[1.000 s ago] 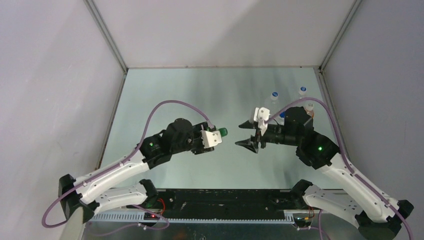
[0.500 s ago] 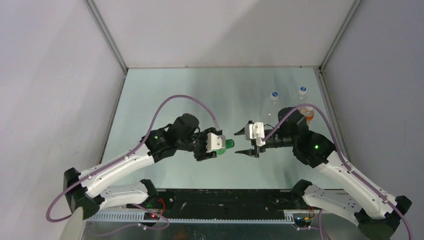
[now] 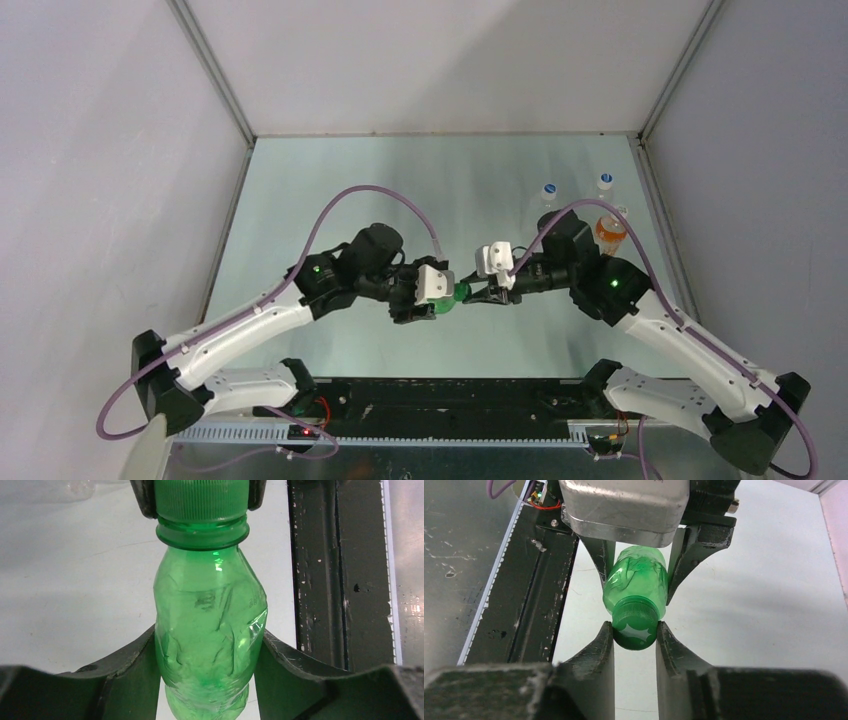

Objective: Screw on the bottle caps

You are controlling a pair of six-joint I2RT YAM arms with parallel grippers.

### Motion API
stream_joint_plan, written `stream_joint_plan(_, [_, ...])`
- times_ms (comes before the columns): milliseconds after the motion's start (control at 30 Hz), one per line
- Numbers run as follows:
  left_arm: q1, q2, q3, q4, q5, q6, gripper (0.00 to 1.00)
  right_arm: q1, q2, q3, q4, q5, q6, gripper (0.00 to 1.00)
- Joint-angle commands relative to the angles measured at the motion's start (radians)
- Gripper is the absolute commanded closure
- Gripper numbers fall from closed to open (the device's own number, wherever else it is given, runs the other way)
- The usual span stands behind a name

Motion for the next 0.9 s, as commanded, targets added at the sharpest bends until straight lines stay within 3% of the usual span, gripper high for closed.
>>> stream_joint_plan(0, [0.004, 0.012, 0.061, -0.003, 0.012, 0.030, 0.81, 0.005, 0.017, 0.043, 0.035, -0.025, 0.081, 0.86])
stream_joint_plan(33, [0.004, 0.012, 0.064, -0.007, 0.004, 0.035, 0.81, 0.005, 0.021, 0.043, 0.042, -0.025, 0.108, 0.97])
stream_joint_plan(67, [0.004, 0.013, 0.064, -0.004, -0.023, 0.037, 0.81, 0.003, 0.023, 0.042, 0.056, -0.020, 0.172, 1.00])
stream_joint_plan(167, [-0.028, 0.002, 0.047, 0.057, -0.145, 0.037, 0.81, 0.007, 0.042, 0.042, 0.088, 0.059, 0.350, 1.00])
stream_joint_plan(233, [-0.088, -0.017, 0.008, 0.139, -0.317, 0.052, 0.81, 0.011, 0.050, 0.042, 0.111, 0.151, 0.527, 1.00])
stream_joint_plan(300, [-0.145, -0.047, -0.074, 0.243, -0.510, 0.073, 0.81, 0.016, 0.053, 0.041, 0.120, 0.279, 0.804, 1.00])
stream_joint_plan(367, [-0.203, -0.064, -0.145, 0.371, -0.740, 0.101, 0.82, 0.014, 0.053, 0.039, 0.121, 0.367, 0.947, 1.00])
stream_joint_plan(433, [-0.244, -0.067, -0.203, 0.490, -0.854, 0.121, 0.83, 0.013, 0.041, 0.019, 0.151, 0.433, 1.018, 1.00])
stream_joint_plan(533, [-0.254, -0.065, -0.226, 0.525, -0.850, 0.102, 0.84, 0.010, 0.010, -0.018, 0.215, 0.443, 0.971, 0.99])
stream_joint_plan(567, [-0.253, -0.066, -0.227, 0.518, -0.817, 0.095, 0.84, 0.008, -0.003, -0.021, 0.233, 0.391, 0.880, 0.94])
stream_joint_plan(600, [-0.239, -0.066, -0.224, 0.483, -0.792, 0.076, 0.84, 0.006, -0.010, -0.022, 0.237, 0.359, 0.824, 0.81])
stream_joint_plan(667, [-0.200, -0.080, -0.214, 0.419, -0.688, 0.036, 0.84, -0.001, -0.034, -0.022, 0.204, 0.279, 0.631, 0.65])
stream_joint_plan(733, [-0.147, -0.090, -0.203, 0.362, -0.546, -0.004, 0.84, -0.010, -0.058, -0.022, 0.174, 0.225, 0.477, 0.56])
stream_joint_plan(867, [-0.070, -0.095, -0.160, 0.248, -0.263, -0.033, 0.83, -0.050, -0.098, -0.022, 0.095, 0.125, 0.247, 0.52])
